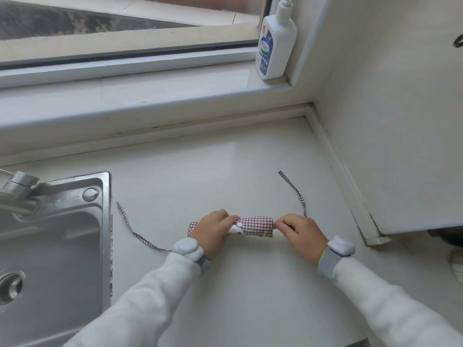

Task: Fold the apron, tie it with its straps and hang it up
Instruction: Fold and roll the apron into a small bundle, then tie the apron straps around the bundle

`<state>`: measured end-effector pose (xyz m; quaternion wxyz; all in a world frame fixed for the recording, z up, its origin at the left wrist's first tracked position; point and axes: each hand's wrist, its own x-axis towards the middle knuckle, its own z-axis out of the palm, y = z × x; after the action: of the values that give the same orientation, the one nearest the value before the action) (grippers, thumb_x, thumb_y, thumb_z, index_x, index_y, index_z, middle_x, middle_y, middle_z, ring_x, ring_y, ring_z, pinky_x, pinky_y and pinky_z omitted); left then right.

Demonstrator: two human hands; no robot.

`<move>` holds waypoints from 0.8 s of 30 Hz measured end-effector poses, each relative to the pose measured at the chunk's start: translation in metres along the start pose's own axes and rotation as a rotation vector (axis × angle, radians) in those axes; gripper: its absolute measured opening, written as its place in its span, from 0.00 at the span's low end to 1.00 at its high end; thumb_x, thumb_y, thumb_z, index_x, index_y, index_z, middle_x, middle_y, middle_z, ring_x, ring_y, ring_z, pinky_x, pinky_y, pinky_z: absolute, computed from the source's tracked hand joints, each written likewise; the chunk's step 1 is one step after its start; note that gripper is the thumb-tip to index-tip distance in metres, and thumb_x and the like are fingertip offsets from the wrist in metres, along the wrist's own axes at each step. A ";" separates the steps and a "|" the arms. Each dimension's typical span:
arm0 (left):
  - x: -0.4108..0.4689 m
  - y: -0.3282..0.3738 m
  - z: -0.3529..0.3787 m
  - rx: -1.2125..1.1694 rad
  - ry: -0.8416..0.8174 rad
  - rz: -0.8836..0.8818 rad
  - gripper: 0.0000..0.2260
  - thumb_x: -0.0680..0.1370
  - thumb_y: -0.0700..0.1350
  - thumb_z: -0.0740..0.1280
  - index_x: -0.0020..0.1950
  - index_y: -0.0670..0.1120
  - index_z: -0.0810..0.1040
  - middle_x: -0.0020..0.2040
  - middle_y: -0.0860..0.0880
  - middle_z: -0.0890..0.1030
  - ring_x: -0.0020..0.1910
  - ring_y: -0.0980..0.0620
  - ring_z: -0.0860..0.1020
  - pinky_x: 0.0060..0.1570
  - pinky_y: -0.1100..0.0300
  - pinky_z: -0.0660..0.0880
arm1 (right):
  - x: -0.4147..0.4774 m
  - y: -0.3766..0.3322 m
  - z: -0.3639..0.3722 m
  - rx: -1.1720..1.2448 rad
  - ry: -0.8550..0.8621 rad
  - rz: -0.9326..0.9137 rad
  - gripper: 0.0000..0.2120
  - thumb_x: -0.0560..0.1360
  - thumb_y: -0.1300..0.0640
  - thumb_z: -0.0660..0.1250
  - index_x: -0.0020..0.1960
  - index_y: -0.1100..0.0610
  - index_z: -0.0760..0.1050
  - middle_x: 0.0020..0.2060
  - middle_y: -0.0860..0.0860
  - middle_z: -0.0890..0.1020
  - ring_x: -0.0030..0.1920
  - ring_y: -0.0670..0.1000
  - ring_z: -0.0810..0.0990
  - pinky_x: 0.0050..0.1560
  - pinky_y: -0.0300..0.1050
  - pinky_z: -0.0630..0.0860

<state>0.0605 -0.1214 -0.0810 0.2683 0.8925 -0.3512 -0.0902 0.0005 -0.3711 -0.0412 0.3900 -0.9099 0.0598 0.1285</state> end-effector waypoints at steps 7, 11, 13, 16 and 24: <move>-0.024 0.015 -0.022 -0.045 0.050 0.237 0.16 0.75 0.38 0.62 0.62 0.50 0.72 0.52 0.46 0.79 0.46 0.48 0.78 0.42 0.56 0.76 | 0.019 -0.026 -0.013 -0.001 -0.601 0.228 0.19 0.79 0.54 0.63 0.31 0.46 0.80 0.22 0.44 0.72 0.23 0.41 0.67 0.31 0.36 0.66; -0.043 0.017 0.002 0.325 -0.005 0.413 0.16 0.72 0.42 0.67 0.59 0.51 0.74 0.44 0.49 0.78 0.38 0.49 0.75 0.36 0.57 0.73 | 0.054 -0.057 0.007 -0.499 -0.550 0.206 0.17 0.78 0.47 0.61 0.36 0.55 0.77 0.36 0.53 0.80 0.36 0.50 0.76 0.40 0.42 0.68; -0.056 0.021 0.010 0.401 -0.084 0.355 0.18 0.74 0.50 0.64 0.63 0.48 0.73 0.46 0.48 0.76 0.40 0.49 0.74 0.38 0.56 0.72 | 0.063 -0.078 0.021 -0.580 -0.538 0.220 0.17 0.80 0.50 0.57 0.42 0.60 0.75 0.40 0.56 0.78 0.39 0.54 0.74 0.39 0.43 0.68; -0.073 0.028 0.017 0.340 -0.086 0.167 0.22 0.78 0.56 0.54 0.68 0.47 0.68 0.50 0.48 0.73 0.44 0.49 0.72 0.43 0.55 0.72 | 0.063 -0.105 0.039 -0.563 -0.533 0.193 0.16 0.81 0.55 0.53 0.44 0.62 0.74 0.39 0.55 0.75 0.39 0.55 0.73 0.34 0.42 0.66; -0.075 0.035 0.024 0.254 0.039 -0.155 0.17 0.72 0.61 0.60 0.49 0.49 0.74 0.38 0.52 0.76 0.36 0.49 0.74 0.39 0.59 0.63 | 0.034 -0.104 0.057 -0.415 -0.360 0.359 0.16 0.80 0.57 0.53 0.49 0.62 0.77 0.47 0.57 0.81 0.43 0.56 0.76 0.41 0.46 0.73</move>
<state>-0.0237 -0.1026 -0.0842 0.1521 0.9453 -0.2844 -0.0482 0.0445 -0.2590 -0.0165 0.1716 -0.9076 0.1216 0.3635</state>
